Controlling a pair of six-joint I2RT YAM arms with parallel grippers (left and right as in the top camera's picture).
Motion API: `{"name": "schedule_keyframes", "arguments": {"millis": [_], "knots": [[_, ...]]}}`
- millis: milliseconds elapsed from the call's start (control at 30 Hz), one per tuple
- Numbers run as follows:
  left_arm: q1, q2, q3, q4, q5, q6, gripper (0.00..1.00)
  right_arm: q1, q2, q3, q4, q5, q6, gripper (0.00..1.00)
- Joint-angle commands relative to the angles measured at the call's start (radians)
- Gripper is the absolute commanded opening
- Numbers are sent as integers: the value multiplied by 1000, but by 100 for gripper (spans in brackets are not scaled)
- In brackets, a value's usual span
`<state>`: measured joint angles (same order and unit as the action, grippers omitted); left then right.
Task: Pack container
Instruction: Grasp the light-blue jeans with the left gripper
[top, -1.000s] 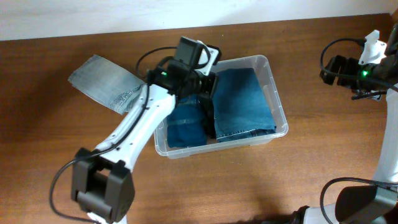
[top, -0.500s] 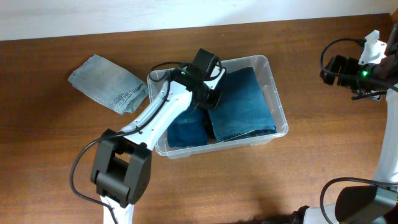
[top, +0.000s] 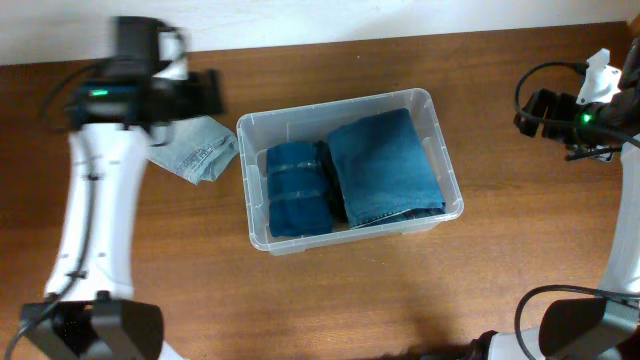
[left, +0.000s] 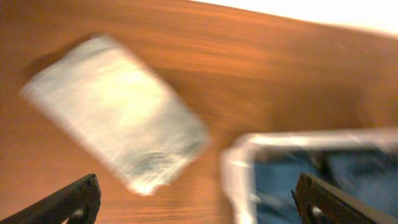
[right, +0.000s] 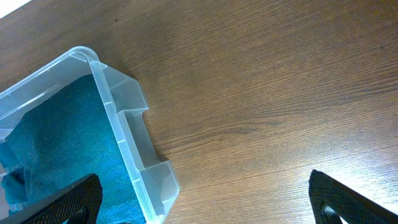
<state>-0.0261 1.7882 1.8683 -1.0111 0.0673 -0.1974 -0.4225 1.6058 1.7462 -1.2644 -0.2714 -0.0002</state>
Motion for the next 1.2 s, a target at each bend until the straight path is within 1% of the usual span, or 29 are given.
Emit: {"name": "schedule_keyframes", "arguments": {"millis": [0, 67, 100, 167, 367, 433, 567, 700, 767, 1033, 1167], "knots": [[140, 67, -75, -7, 69, -131, 99, 5, 3, -6, -2, -6, -3, 98], [205, 110, -125, 13, 142, -132, 99, 5, 3, -6, -4, -6, -3, 98], [254, 161, -164, 41, 198, -132, 100, 5, 3, -6, -4, -6, -3, 98], [303, 224, -190, 74, 271, -131, 99, 5, 3, -6, -5, -6, -3, 98], [385, 383, -193, 180, 496, -100, 99, 4, 3, -6, -13, -6, -3, 98], [392, 413, -193, 209, 521, -101, 99, 4, 3, -6, -16, -6, -3, 99], [385, 451, -193, 264, 526, -100, 99, 5, 3, -6, -15, -6, -3, 98], [363, 494, -193, 337, 637, -106, 99, 5, 5, -6, -15, -6, -4, 98], [352, 514, -193, 346, 642, -128, 99, 5, 5, -6, -16, -6, -11, 98], [327, 542, -194, 336, 644, -128, 100, 5, 5, -6, -15, -6, -11, 98], [328, 542, -194, 336, 643, -128, 89, 5, 5, -6, -19, -6, -10, 98]]}}
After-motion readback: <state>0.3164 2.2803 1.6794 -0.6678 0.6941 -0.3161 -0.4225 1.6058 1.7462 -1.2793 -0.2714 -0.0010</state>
